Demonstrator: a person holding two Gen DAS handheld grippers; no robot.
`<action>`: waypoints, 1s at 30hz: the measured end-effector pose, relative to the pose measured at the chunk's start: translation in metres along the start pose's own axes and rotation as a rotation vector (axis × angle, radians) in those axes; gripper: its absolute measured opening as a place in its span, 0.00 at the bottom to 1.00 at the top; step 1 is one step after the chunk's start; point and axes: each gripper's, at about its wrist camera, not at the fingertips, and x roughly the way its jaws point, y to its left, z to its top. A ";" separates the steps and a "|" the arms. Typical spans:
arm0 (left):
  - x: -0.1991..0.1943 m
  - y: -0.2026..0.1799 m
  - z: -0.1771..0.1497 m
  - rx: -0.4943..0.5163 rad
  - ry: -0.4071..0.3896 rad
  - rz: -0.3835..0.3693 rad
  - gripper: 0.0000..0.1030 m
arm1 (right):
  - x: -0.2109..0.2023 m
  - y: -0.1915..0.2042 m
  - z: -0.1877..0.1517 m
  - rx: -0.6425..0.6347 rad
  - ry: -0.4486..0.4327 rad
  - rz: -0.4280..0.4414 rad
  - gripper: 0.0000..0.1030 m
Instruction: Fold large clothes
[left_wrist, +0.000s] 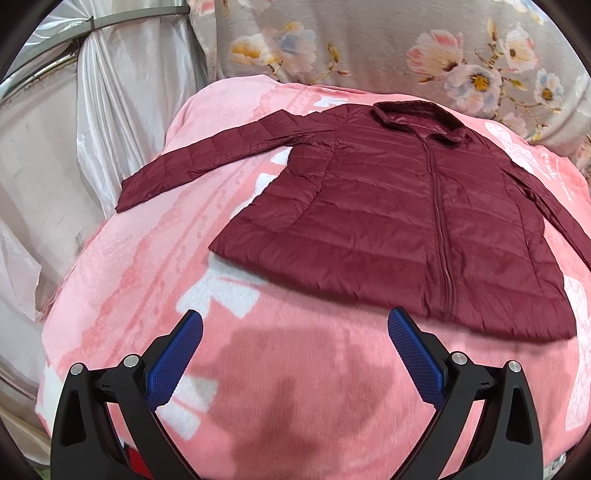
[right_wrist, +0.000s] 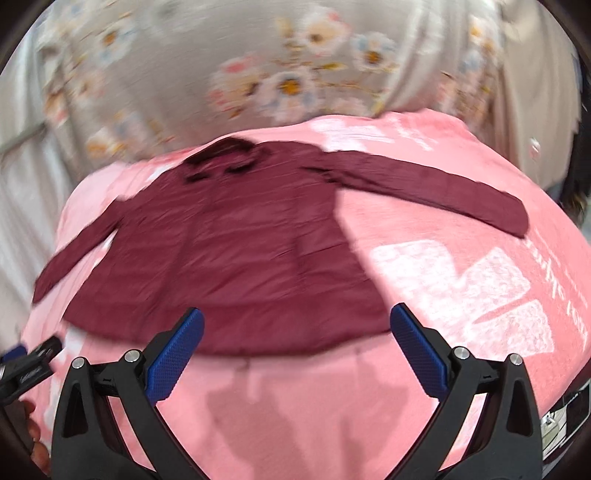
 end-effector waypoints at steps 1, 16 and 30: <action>0.005 0.000 0.004 -0.007 0.005 -0.005 0.95 | 0.008 -0.019 0.008 0.053 -0.017 -0.002 0.96; 0.075 -0.009 0.059 -0.043 0.008 0.026 0.95 | 0.119 -0.269 0.062 0.665 -0.105 -0.176 0.96; 0.119 -0.019 0.087 -0.043 0.034 0.049 0.95 | 0.167 -0.312 0.094 0.805 -0.185 -0.154 0.10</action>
